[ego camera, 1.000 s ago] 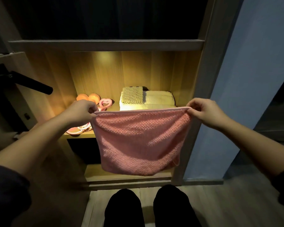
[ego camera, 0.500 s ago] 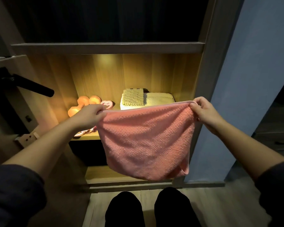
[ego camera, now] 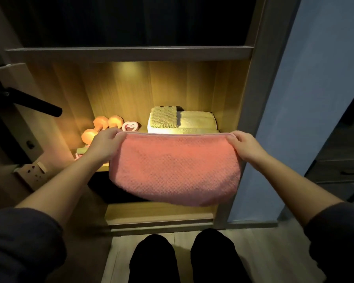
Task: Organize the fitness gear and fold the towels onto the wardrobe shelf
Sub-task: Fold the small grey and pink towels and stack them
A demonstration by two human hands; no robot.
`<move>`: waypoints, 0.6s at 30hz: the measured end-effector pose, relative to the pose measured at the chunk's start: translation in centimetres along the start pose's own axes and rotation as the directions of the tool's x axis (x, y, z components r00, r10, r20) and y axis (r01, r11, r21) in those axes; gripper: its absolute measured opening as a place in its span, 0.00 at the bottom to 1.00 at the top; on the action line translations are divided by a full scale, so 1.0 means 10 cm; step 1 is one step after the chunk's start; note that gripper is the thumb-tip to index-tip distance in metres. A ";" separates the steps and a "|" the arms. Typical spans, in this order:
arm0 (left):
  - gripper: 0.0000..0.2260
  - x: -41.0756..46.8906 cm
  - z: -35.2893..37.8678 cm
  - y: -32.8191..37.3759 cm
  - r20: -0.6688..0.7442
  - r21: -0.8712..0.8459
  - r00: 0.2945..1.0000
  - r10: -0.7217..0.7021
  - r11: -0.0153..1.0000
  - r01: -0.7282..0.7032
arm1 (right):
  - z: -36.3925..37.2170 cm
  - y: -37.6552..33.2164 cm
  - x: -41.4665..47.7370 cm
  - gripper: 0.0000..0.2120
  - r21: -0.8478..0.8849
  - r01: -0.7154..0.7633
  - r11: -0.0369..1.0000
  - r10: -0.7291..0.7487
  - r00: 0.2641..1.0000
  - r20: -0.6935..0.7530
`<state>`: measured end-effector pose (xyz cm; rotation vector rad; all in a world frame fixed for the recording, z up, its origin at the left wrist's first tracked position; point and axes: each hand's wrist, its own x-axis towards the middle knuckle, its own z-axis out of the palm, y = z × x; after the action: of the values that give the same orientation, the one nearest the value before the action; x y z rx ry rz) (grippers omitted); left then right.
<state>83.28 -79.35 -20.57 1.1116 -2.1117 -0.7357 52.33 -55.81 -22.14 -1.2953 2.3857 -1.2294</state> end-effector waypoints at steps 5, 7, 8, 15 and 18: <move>0.12 0.00 0.00 0.01 -0.001 -0.130 0.998 -0.064 0.990 0.063 | 0.07 -0.07 0.01 0.11 0.089 0.025 0.996 -0.023 1.000 -0.017; 0.14 0.00 0.01 -0.01 0.044 -0.056 0.994 -0.104 0.993 0.107 | 0.09 -0.05 0.02 0.12 0.008 0.013 1.000 -0.013 1.000 0.003; 0.14 -0.01 0.00 -0.01 0.039 -0.037 0.993 -0.108 0.993 0.110 | 0.09 -0.05 0.02 0.12 0.012 0.015 1.000 -0.015 1.000 -0.017; 0.14 -0.04 -0.03 0.00 0.064 0.035 0.992 -0.111 0.993 0.108 | 0.12 -0.06 0.01 0.11 0.096 0.010 0.995 -0.009 1.000 -0.011; 0.11 -0.10 -0.17 -0.02 0.220 0.011 0.975 -0.042 0.999 0.040 | 0.06 -0.02 0.04 0.11 0.100 -0.009 0.995 0.014 0.998 -0.054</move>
<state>85.07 -78.89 -19.84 1.1241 -2.2818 -0.9090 52.55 -56.51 -22.28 -1.2320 2.3316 -1.3796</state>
